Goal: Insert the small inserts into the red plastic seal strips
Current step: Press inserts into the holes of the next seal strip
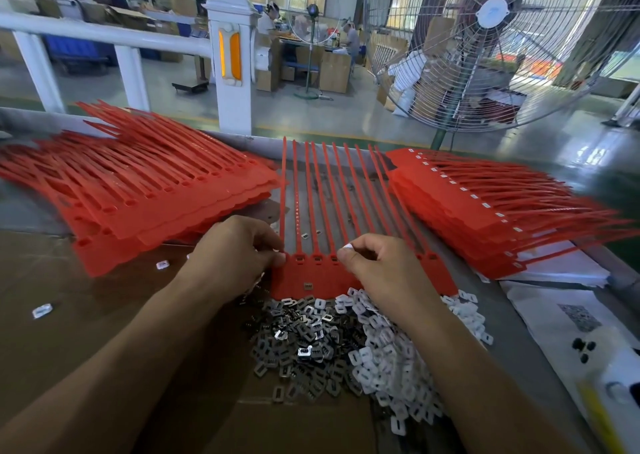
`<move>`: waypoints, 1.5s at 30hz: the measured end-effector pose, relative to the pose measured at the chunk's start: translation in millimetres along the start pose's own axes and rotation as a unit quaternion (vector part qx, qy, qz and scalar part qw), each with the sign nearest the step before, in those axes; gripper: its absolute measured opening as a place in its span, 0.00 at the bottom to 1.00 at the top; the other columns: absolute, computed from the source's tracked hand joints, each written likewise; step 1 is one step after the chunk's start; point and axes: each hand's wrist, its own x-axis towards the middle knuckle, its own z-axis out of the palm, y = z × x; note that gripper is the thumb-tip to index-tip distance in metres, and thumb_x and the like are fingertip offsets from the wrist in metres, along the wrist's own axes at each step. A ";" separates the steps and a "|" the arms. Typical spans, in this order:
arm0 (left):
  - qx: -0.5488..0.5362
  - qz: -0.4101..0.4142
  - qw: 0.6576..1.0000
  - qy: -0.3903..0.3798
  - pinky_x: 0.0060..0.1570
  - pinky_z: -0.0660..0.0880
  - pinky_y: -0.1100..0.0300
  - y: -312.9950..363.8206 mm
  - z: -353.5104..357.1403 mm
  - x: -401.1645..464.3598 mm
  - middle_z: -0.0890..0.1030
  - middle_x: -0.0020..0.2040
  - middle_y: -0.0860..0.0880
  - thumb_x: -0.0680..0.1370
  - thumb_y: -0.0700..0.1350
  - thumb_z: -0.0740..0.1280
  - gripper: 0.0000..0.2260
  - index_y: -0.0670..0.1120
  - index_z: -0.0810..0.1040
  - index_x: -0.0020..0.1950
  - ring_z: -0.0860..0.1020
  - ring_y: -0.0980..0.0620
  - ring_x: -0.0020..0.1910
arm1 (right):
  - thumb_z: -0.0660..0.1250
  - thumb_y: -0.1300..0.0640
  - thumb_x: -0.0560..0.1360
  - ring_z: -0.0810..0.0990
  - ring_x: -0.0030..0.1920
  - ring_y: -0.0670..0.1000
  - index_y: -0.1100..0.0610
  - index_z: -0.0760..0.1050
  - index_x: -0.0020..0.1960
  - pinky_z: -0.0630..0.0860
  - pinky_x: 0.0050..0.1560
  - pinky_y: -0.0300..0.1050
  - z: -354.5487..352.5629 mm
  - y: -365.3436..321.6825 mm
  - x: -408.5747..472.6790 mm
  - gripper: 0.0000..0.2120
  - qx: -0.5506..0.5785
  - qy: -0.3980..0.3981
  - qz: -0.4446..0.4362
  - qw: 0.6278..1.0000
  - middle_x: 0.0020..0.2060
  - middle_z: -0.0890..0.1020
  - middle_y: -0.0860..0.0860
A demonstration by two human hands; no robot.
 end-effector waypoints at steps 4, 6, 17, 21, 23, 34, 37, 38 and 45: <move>-0.005 -0.005 1.000 0.027 0.35 0.74 0.62 -2.1 -0.3 1.6 0.83 0.36 0.59 0.77 0.47 0.74 0.05 0.56 0.85 0.42 0.80 0.64 0.34 | 0.67 0.45 0.82 0.82 0.44 0.41 0.46 0.82 0.47 0.73 0.31 0.27 -0.2 -0.2 0.1 0.08 -0.018 -0.002 -0.004 1.000 0.42 0.86 0.47; 0.012 -0.008 0.999 0.036 0.34 0.74 0.63 -1.8 0.7 1.7 0.83 0.37 0.58 0.78 0.48 0.72 0.06 0.56 0.84 0.41 0.79 0.66 0.36 | 0.67 0.45 0.82 0.82 0.42 0.40 0.46 0.82 0.47 0.74 0.35 0.32 0.0 -0.3 0.2 0.08 -0.023 -0.003 -0.006 1.000 0.41 0.86 0.45; 0.016 -0.051 0.999 0.000 0.38 0.77 0.58 3.9 4.7 2.1 0.83 0.37 0.55 0.79 0.56 0.69 0.10 0.54 0.83 0.42 0.81 0.57 0.37 | 0.68 0.45 0.82 0.81 0.37 0.42 0.47 0.82 0.45 0.74 0.36 0.39 2.4 2.1 3.4 0.09 -0.044 0.000 -0.003 0.999 0.37 0.84 0.46; 0.027 -0.055 0.998 -0.009 0.38 0.76 0.59 4.0 5.7 3.6 0.83 0.38 0.56 0.79 0.54 0.70 0.09 0.53 0.84 0.42 0.80 0.57 0.38 | 0.67 0.45 0.82 0.81 0.35 0.41 0.46 0.81 0.45 0.75 0.37 0.40 2.5 2.0 3.6 0.10 -0.053 -0.002 -0.003 0.999 0.37 0.84 0.46; 0.031 -0.058 0.998 -0.009 0.37 0.75 0.60 4.4 6.4 4.1 0.83 0.37 0.55 0.79 0.54 0.71 0.09 0.53 0.84 0.41 0.80 0.57 0.37 | 0.66 0.44 0.82 0.83 0.39 0.44 0.46 0.81 0.46 0.77 0.40 0.41 2.4 2.2 3.2 0.09 -0.053 -0.003 -0.003 0.999 0.39 0.85 0.46; 0.095 -0.042 0.994 -0.035 0.57 0.77 0.48 11.4 4.3 5.1 0.83 0.41 0.57 0.77 0.55 0.73 0.07 0.53 0.84 0.43 0.81 0.55 0.44 | 0.66 0.44 0.81 0.84 0.42 0.47 0.45 0.81 0.47 0.77 0.41 0.40 2.6 2.0 3.1 0.09 -0.041 -0.006 -0.002 0.999 0.41 0.86 0.45; 0.129 -0.040 0.990 -0.038 0.61 0.75 0.47 15.3 3.9 6.2 0.82 0.42 0.57 0.77 0.55 0.72 0.08 0.54 0.82 0.42 0.80 0.52 0.48 | 0.66 0.44 0.82 0.83 0.42 0.46 0.44 0.81 0.46 0.77 0.40 0.41 2.6 2.1 2.2 0.09 -0.024 -0.003 0.000 1.000 0.40 0.86 0.47; 0.138 -0.039 0.989 -0.040 0.61 0.74 0.46 16.2 4.1 6.7 0.82 0.43 0.57 0.78 0.55 0.71 0.08 0.54 0.81 0.41 0.80 0.51 0.49 | 0.66 0.43 0.82 0.83 0.42 0.46 0.44 0.81 0.46 0.76 0.39 0.41 2.4 2.2 2.1 0.09 -0.019 -0.003 0.001 1.000 0.40 0.85 0.47; 0.128 -0.038 0.991 -0.008 0.59 0.75 0.47 13.1 6.1 4.8 0.83 0.42 0.56 0.78 0.56 0.71 0.09 0.53 0.83 0.43 0.81 0.52 0.48 | 0.66 0.43 0.82 0.83 0.43 0.48 0.43 0.82 0.46 0.74 0.36 0.38 0.4 -0.2 -0.6 0.09 0.002 -0.005 -0.007 1.000 0.40 0.85 0.43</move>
